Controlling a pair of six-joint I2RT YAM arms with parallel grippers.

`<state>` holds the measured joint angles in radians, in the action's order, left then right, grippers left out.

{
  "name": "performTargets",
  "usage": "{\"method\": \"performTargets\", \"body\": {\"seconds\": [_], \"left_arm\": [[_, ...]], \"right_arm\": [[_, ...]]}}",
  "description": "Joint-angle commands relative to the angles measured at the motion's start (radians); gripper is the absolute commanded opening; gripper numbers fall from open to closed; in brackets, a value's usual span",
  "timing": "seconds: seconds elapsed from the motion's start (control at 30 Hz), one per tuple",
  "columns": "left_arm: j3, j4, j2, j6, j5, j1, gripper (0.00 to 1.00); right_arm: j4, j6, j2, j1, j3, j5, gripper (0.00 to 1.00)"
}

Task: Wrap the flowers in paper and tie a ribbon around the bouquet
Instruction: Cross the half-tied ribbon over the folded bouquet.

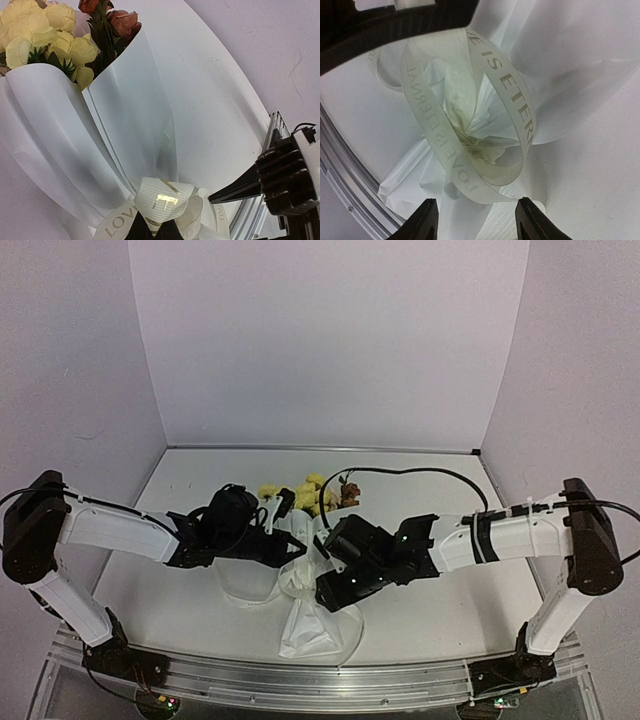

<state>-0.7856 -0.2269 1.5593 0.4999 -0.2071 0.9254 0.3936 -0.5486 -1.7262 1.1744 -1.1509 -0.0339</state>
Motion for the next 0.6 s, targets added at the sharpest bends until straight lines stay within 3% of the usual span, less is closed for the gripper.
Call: {"method": "performTargets", "body": {"seconds": [0.0,0.23,0.4,0.57], "left_arm": [[-0.022,-0.012,-0.019,0.005,-0.013,-0.013,0.00],[-0.022,-0.006,-0.022,0.002,-0.019,-0.024,0.00],[-0.024,-0.005,-0.019,0.001,-0.024,-0.029,0.00],[-0.023,-0.001,-0.018,-0.003,-0.026,-0.033,0.00]], "right_arm": [[-0.079,0.054,-0.034,0.004,0.016,0.025,0.60],[-0.111,0.067,-0.083,0.004,0.006,-0.013,0.60],[-0.110,0.051,-0.066,0.004,0.022,0.012,0.43],[-0.110,0.035,-0.035,0.004,0.041,0.018,0.34]]}}
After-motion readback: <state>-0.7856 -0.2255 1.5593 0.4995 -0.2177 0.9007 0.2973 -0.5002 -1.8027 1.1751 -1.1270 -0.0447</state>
